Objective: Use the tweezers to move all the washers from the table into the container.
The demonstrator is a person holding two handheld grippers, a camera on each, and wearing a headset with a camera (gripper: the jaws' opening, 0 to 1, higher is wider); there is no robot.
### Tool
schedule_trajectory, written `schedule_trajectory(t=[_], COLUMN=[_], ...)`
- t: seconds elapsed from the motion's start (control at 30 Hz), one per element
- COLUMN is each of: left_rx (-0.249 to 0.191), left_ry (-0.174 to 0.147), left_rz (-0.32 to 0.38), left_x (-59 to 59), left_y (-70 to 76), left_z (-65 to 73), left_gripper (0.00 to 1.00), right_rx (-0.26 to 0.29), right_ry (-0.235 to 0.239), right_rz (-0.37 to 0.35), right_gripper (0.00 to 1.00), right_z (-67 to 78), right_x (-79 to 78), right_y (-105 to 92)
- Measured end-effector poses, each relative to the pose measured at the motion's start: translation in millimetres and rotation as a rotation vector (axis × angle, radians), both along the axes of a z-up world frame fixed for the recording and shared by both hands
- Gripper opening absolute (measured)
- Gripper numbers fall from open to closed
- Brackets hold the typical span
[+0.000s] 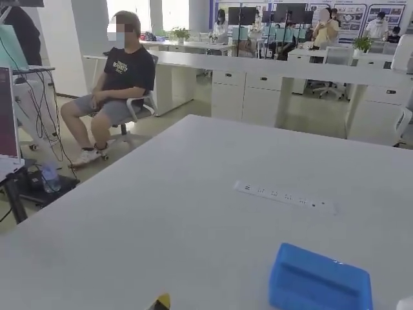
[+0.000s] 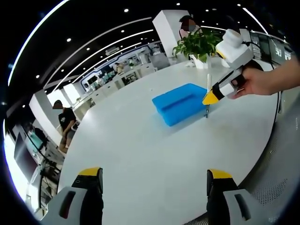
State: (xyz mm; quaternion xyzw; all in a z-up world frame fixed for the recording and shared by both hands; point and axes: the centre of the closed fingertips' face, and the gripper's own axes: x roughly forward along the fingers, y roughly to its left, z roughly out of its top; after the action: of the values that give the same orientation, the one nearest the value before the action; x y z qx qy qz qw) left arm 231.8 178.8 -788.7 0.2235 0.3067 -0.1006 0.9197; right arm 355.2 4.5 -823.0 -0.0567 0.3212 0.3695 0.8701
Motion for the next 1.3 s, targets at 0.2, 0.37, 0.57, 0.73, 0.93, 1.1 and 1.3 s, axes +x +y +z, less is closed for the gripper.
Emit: schedule_trajectory(t=[0.2, 0.37, 0.57, 0.73, 0.93, 1.1, 1.3], left_rx=[-0.001, 0.003, 0.004, 0.008, 0.006, 0.003, 0.000], left_ry=[0.001, 0.004, 0.004, 0.006, 0.007, 0.005, 0.006], left_rz=[0.005, 0.004, 0.007, 0.008, 0.013, 0.006, 0.009], left_x=[-0.1, -0.3, -0.2, -0.2, 0.0, -0.1, -0.3], left_y=[0.8, 0.9, 1.7, 2.0, 2.7, 1.1, 1.6], left_z=[0.0, -0.6, -0.7, -1.5, -1.5, -1.1, -0.9], left_gripper=[0.94, 0.94, 0.94, 0.94, 0.94, 0.94, 0.94], right_rx=[-0.011, -0.018, -0.023, -0.022, -0.091, -0.111, -0.100], right_ry=[-0.009, -0.015, -0.011, -0.017, -0.068, -0.073, -0.049], right_rz=[0.013, 0.022, 0.023, 0.019, 0.041, 0.045, 0.046], right_gripper=[0.03, 0.03, 0.03, 0.03, 0.03, 0.03, 0.02], right_z=[0.4, 1.1, -0.6, 0.7, -1.3, -0.4, 2.5], right_x=[-1.8, -3.5, -4.1, -4.7, -11.7, -9.5, -8.4], right_y=[5.4, 6.6, 6.7, 7.3, 8.3, 9.3, 7.6])
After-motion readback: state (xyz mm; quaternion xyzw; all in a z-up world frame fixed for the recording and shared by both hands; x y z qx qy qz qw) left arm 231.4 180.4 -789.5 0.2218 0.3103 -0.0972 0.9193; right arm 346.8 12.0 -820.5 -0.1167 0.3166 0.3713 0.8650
